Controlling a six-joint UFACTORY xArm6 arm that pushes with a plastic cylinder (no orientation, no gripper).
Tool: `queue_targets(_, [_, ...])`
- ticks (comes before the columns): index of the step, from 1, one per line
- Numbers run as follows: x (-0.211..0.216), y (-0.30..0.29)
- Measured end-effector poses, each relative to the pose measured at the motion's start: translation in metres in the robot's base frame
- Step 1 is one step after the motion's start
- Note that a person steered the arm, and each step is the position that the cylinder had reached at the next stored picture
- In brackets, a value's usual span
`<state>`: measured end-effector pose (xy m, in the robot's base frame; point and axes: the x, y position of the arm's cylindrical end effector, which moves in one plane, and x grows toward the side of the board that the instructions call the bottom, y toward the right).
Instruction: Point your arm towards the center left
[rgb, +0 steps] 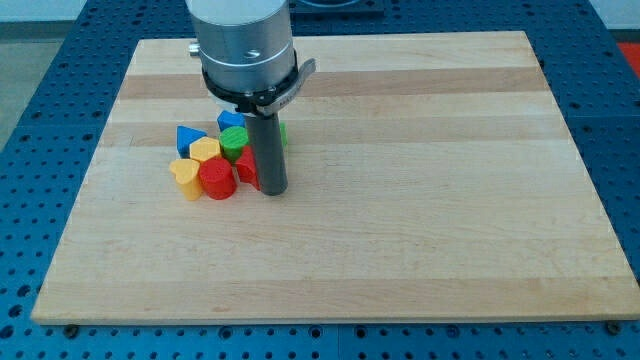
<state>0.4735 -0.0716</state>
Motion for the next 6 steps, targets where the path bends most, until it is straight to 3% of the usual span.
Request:
queue_targets(2, [0.056,-0.053])
queue_targets(3, [0.056,-0.105])
queue_targets(4, [0.038,-0.155])
queue_targets(5, [-0.034,-0.169])
queue_targets(6, [-0.065,-0.165])
